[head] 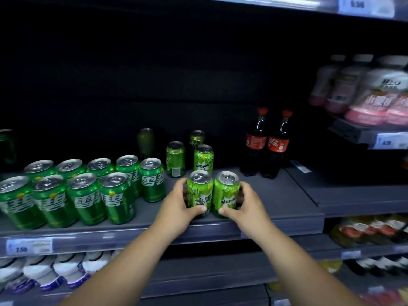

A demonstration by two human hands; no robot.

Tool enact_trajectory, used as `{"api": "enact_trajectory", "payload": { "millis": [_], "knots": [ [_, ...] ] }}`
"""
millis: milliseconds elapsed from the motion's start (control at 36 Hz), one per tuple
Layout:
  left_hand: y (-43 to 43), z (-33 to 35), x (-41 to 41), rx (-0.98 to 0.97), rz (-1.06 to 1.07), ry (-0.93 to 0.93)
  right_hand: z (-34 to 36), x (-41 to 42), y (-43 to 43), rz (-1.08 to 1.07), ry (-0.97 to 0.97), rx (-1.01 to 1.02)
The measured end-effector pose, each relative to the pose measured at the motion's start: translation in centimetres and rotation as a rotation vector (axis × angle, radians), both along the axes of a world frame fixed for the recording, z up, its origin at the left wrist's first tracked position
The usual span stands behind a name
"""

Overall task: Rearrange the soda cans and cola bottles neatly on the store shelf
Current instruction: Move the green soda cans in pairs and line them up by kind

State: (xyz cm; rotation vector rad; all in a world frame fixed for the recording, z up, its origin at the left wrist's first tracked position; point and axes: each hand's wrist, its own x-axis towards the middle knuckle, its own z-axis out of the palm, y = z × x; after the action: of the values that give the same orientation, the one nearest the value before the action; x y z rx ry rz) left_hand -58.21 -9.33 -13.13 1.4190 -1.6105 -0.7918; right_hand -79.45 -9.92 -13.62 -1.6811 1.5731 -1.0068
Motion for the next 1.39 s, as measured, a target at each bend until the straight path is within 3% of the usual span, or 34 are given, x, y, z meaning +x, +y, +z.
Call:
{"api": "enact_trajectory", "payload": {
  "millis": [306,778,1389],
  "knots": [
    [-0.2,-0.1,1.5,0.13,-0.168,0.121,0.8,-2.1,-1.5,0.166,-0.039,0.093],
    [0.4,-0.3,0.9,0.078,-0.078,0.158,0.6,-2.4,-0.8,0.212,-0.035,0.089],
    [1.1,-0.5,0.5,0.033,-0.086,0.144,-0.6,-0.2,0.3,0.003,-0.034,-0.02]
  ]
}}
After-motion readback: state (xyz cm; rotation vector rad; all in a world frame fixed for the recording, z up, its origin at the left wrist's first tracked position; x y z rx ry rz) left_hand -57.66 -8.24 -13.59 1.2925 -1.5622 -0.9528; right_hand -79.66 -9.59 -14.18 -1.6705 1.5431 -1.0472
